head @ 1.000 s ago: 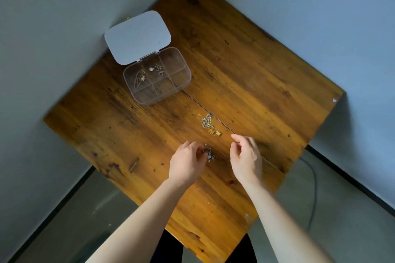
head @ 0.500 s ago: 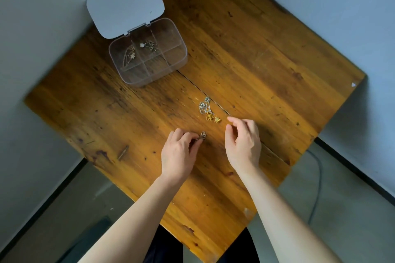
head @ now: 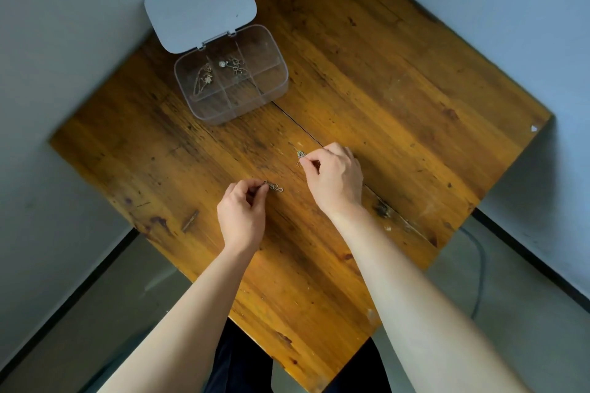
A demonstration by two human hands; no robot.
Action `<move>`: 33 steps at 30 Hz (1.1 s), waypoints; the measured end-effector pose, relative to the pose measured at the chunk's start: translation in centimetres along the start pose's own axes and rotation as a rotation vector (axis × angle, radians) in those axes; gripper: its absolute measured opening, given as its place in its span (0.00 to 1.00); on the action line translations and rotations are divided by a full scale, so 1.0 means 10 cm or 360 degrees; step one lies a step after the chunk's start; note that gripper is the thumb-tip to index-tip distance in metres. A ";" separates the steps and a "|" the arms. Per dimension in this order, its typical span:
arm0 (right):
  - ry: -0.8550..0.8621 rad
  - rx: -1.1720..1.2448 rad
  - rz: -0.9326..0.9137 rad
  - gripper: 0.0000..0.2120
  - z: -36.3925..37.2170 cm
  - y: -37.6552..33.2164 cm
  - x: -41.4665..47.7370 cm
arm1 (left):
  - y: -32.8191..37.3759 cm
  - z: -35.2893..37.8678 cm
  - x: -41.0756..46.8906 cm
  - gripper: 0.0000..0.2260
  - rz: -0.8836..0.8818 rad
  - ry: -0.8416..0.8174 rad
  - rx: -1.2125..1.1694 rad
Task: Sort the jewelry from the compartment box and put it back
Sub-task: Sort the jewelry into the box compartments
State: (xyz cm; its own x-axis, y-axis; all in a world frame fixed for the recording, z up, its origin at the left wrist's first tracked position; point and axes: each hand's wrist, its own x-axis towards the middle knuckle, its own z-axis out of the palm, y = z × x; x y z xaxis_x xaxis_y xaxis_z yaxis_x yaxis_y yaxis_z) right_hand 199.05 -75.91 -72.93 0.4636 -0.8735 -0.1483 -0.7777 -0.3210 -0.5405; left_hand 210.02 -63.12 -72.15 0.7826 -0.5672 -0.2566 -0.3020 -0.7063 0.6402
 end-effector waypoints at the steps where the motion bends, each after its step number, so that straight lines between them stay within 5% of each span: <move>1: -0.0049 0.0095 0.0071 0.11 -0.05 0.00 0.01 | 0.00 -0.01 0.01 0.05 -0.0019 -0.0023 -0.0024; 8: 0.0134 0.0924 0.0423 0.11 -0.58 -0.03 0.05 | 0.06 -0.23 0.10 0.04 -0.0006 -0.0105 -0.0174; 13: 0.0216 0.1426 0.0471 0.08 -0.90 -0.19 0.09 | 0.33 -0.42 0.16 0.02 -0.0160 -0.0101 -0.0674; 25: 0.0070 0.1246 0.0553 0.10 -0.78 -0.52 0.25 | 1.08 -1.29 0.94 0.01 0.0117 0.0146 -0.1295; 33: -0.0095 0.1081 0.0554 0.11 -0.60 -0.69 0.35 | 0.72 -0.94 1.43 0.03 -0.0208 0.0054 -0.0827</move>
State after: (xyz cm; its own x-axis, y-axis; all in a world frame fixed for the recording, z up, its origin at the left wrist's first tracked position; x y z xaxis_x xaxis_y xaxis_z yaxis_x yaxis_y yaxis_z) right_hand 203.49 -78.92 -64.75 0.2770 -0.8556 -0.4374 -0.4605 0.2813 -0.8419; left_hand 224.15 -72.30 -64.36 0.8153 -0.4685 -0.3402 0.1018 -0.4625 0.8807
